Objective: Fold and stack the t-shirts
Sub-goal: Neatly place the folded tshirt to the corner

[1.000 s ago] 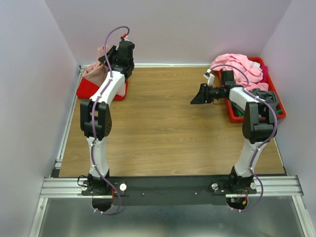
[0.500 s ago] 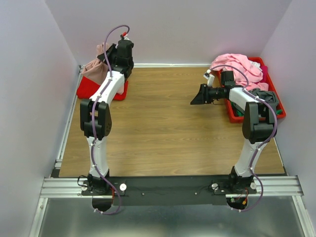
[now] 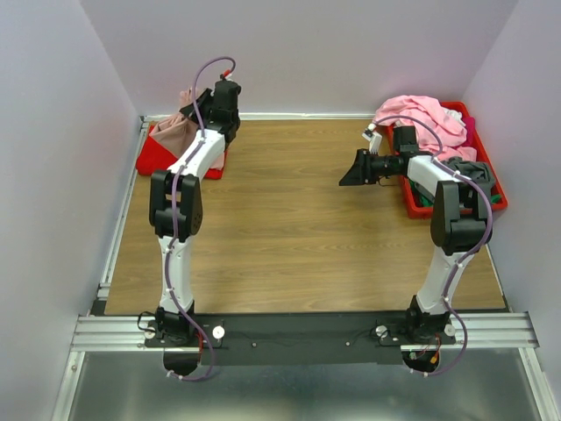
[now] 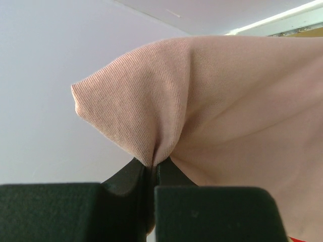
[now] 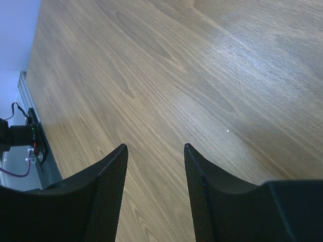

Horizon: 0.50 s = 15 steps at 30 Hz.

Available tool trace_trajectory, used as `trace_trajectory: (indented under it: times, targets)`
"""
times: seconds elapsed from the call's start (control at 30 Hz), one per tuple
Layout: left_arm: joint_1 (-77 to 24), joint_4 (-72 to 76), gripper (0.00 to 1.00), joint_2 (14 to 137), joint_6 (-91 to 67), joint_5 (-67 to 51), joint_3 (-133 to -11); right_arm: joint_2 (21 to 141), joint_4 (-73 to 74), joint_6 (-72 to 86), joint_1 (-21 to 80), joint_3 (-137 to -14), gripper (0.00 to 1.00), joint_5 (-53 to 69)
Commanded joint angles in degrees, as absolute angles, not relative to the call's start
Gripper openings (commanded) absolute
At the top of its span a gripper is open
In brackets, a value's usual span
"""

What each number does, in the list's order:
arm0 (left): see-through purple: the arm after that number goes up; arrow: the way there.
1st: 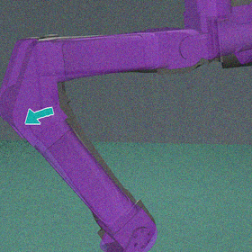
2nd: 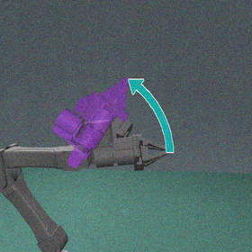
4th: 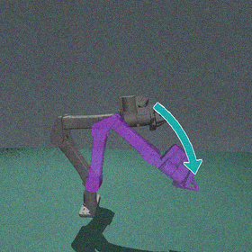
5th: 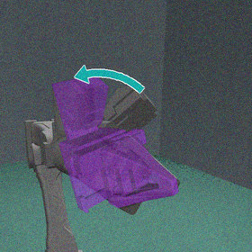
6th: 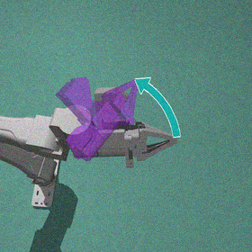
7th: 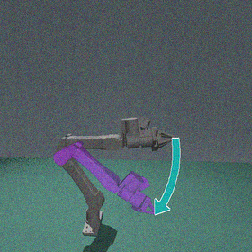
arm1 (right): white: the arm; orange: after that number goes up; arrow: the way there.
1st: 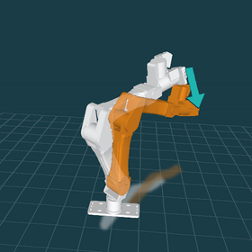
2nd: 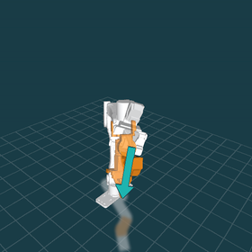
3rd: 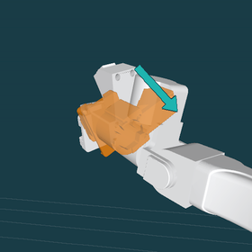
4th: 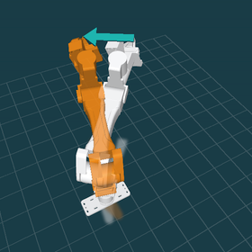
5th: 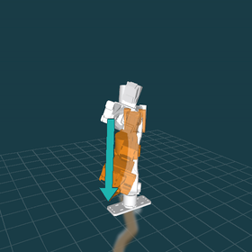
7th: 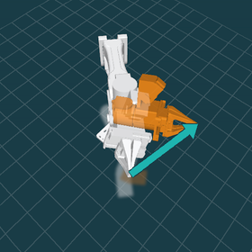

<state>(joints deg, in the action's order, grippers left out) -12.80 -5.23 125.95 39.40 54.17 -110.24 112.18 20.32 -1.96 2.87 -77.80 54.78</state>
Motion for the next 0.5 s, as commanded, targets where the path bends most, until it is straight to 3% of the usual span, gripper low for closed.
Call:
trace_trajectory:
  times: [0.0,0.47]
  targets:
    - [-12.1,-2.5,0.0,126.7,38.8,52.6,-112.9,113.1,21.3,-1.8,2.3,-77.1,0.56,56.0]
    - [-10.0,-0.4,0.0,130.2,38.2,50.4,-113.6,112.9,21.4,-1.8,1.9,-77.1,0.56,56.2]
